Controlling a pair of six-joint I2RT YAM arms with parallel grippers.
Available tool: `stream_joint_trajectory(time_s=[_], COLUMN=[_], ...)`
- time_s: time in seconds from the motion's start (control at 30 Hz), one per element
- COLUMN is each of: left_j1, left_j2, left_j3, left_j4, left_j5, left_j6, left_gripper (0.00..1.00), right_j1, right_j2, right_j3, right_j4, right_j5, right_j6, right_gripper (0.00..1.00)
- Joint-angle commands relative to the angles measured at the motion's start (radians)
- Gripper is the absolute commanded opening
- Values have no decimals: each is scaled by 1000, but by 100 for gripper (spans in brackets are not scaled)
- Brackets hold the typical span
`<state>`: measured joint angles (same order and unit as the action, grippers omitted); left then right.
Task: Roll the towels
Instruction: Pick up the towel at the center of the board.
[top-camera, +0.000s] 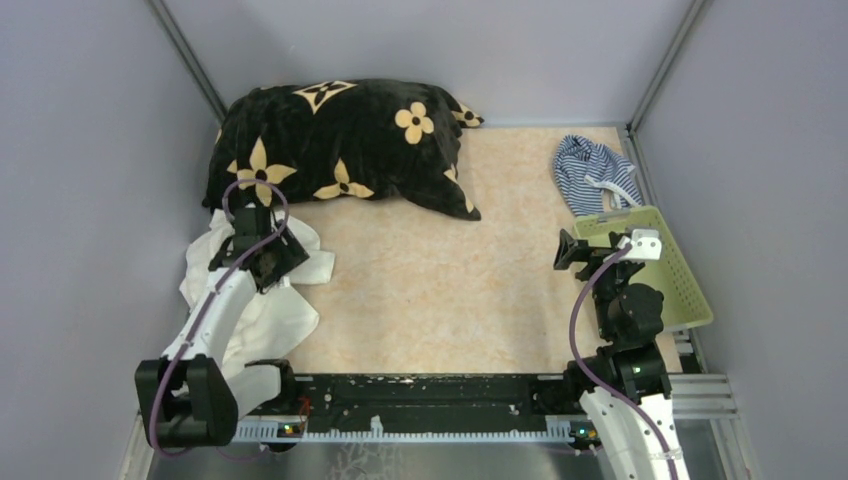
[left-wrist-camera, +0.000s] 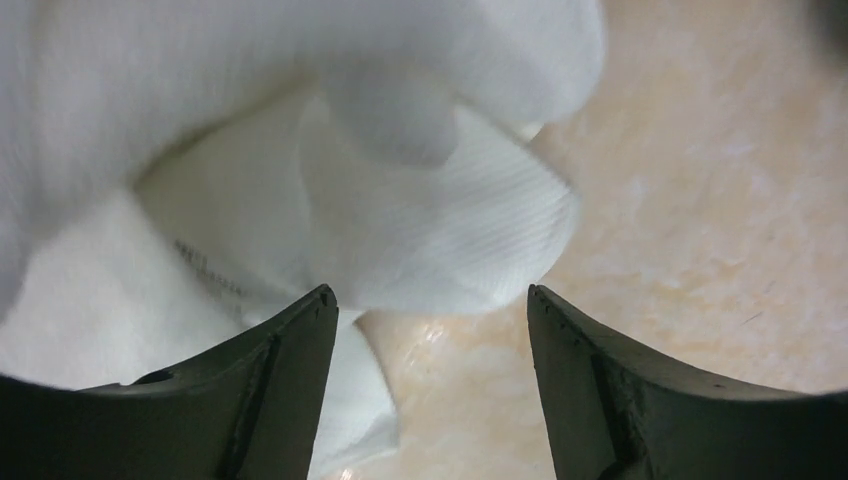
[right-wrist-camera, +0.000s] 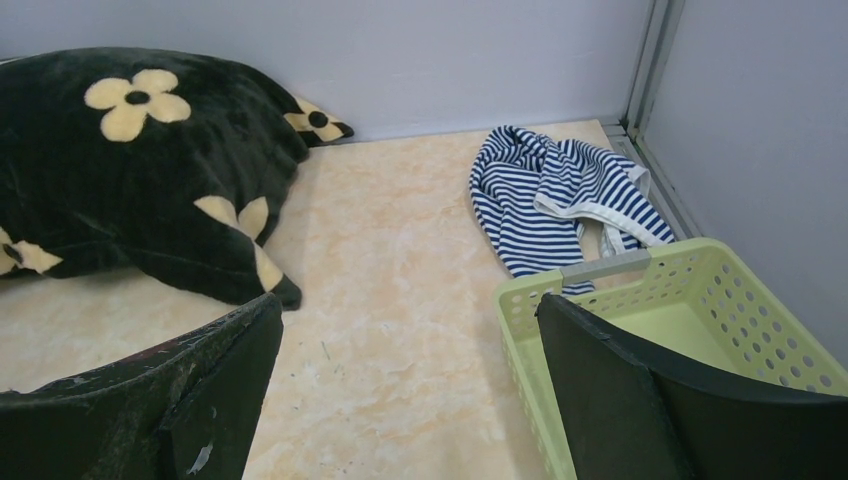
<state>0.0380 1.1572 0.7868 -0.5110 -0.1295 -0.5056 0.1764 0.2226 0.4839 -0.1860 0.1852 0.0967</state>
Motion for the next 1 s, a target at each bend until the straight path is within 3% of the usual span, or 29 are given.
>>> stream_joint_trajectory(time_s=[0.0, 0.17, 0.3, 0.4, 0.5, 0.6, 0.8, 0.97], left_j1=[-14, -13, -13, -13, -13, -13, -12, -12], left_j2=[-68, -8, 114, 169, 133, 29, -129, -86], left_j3=[-144, -224, -221, -213, -196, -152, 81, 487], left_j4=[-49, 64, 123, 151, 146, 118, 57, -9], left_j5=[-41, -95, -90, -82, -44, -14, -56, -45], left_j6=[-135, -167, -178, -161, -151, -134, -65, 68], left_gripper=[77, 82, 80, 62, 26, 2, 0, 0], right_j1=[7, 7, 8, 8, 8, 8, 7, 8], right_j2=[2, 2, 1, -4, -8, -11, -12, -14], right_j3=[6, 2, 4, 5, 7, 7, 9, 6], right_j4=[48, 50, 48, 44, 40, 38, 39, 42], right_j5=[-19, -33, -39, -37, -37, -35, -36, -44], right_j6=[-12, -12, -11, -10, -11, -9, -10, -10], right_gripper=[99, 99, 99, 99, 99, 99, 99, 99])
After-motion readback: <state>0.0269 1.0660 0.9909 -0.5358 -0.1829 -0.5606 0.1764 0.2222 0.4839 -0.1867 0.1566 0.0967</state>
